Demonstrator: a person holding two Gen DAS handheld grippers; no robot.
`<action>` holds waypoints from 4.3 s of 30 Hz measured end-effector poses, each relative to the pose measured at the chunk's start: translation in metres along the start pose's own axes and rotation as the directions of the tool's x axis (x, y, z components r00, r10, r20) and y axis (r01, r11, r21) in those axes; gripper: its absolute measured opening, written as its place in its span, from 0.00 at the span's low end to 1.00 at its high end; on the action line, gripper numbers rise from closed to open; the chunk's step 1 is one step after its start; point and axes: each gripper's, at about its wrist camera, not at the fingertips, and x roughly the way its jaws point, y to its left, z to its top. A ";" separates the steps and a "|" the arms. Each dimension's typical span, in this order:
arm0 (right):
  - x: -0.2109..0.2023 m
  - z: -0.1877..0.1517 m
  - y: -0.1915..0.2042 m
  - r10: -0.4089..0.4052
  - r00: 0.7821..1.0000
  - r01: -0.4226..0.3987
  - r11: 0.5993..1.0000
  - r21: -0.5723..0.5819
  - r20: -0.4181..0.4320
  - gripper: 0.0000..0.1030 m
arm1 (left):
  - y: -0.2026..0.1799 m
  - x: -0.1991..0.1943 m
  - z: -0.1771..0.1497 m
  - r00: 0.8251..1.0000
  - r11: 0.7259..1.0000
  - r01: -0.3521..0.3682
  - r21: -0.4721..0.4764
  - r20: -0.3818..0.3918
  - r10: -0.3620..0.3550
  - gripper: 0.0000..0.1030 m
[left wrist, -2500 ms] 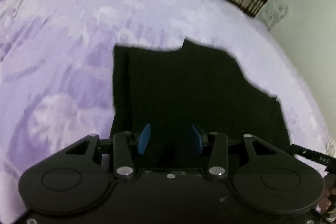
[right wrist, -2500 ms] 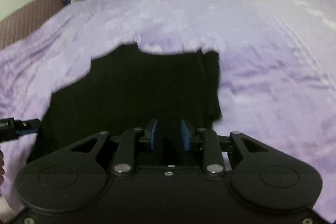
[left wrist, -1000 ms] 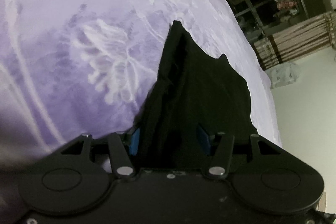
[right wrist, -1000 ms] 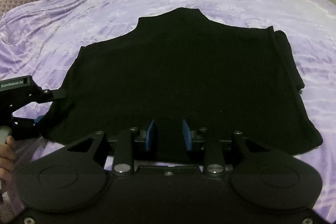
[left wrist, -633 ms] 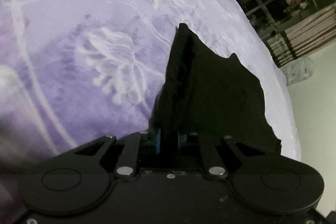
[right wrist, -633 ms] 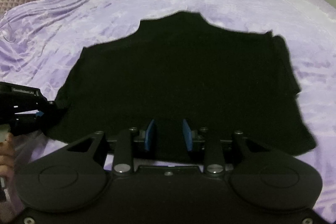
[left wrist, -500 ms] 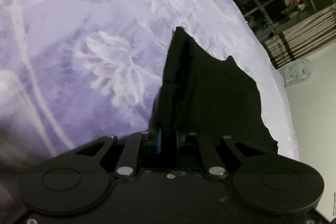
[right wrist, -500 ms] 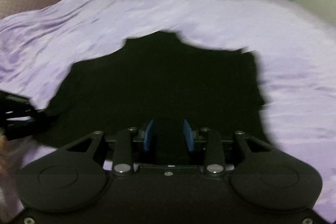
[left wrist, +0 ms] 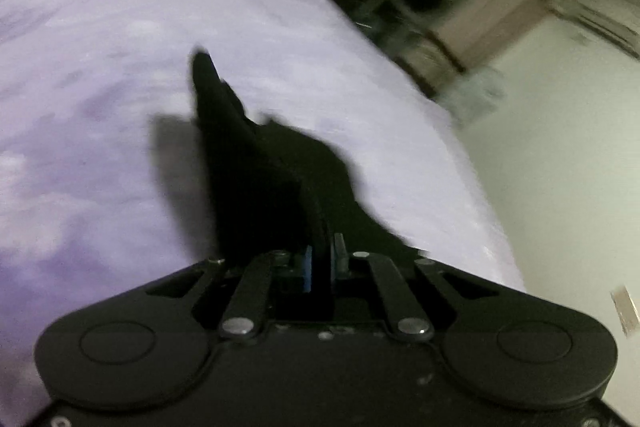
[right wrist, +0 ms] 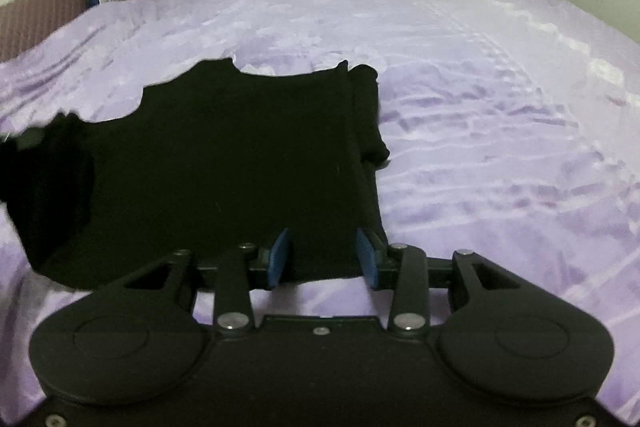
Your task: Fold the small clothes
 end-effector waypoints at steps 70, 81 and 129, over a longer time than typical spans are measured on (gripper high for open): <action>0.093 0.115 -0.060 0.109 0.985 -0.140 0.959 0.248 0.135 0.00 | 0.023 0.196 0.027 0.981 1.000 -0.011 -0.023 -0.195 0.006 0.33; 0.083 0.093 -0.079 0.190 0.981 -0.191 0.929 0.317 0.037 0.36 | 0.035 0.166 0.007 0.955 0.993 0.007 -0.116 -0.295 -0.041 0.43; 0.008 0.034 -0.005 0.185 0.983 -0.184 0.983 0.022 -0.024 0.11 | -0.035 0.120 -0.057 0.914 0.976 0.098 0.194 -0.405 -0.011 0.23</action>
